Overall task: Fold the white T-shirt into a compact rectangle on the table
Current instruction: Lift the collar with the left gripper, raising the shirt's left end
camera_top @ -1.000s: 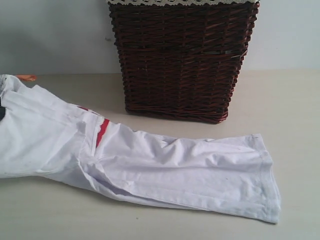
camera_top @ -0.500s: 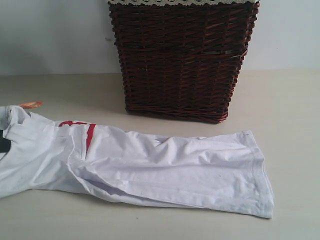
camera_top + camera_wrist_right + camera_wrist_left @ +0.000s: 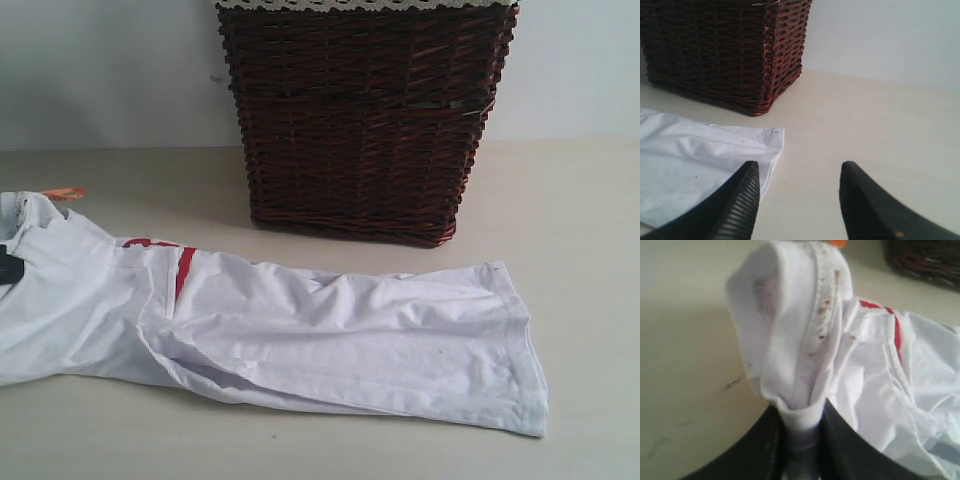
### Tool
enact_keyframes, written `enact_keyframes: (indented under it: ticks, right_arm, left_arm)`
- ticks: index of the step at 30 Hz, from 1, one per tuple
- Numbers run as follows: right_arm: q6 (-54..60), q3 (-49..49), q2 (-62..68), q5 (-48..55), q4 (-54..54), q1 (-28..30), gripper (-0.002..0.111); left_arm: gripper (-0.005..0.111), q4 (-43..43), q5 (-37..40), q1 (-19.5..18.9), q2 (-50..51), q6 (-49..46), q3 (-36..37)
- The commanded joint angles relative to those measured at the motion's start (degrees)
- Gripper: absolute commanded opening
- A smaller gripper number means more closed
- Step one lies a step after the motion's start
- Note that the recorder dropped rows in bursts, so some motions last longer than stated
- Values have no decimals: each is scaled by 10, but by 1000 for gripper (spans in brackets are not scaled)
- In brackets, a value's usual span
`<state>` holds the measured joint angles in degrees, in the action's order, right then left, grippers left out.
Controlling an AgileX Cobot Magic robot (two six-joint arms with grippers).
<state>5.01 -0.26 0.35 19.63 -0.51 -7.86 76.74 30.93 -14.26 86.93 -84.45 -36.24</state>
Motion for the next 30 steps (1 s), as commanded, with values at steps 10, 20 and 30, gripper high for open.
enact_keyframes:
  ticks: [10, 20, 30]
  right_arm:
    - [2, 3, -4, -9, 2, 3, 49]
    - [2, 3, -4, -9, 2, 3, 49]
    - [2, 3, -4, -9, 2, 3, 49]
  left_arm:
    - [48, -15, 3, 1, 65, -89, 34]
    - [37, 15, -9, 1, 71, -164, 34]
    - [0, 23, -23, 1, 55, -167, 34]
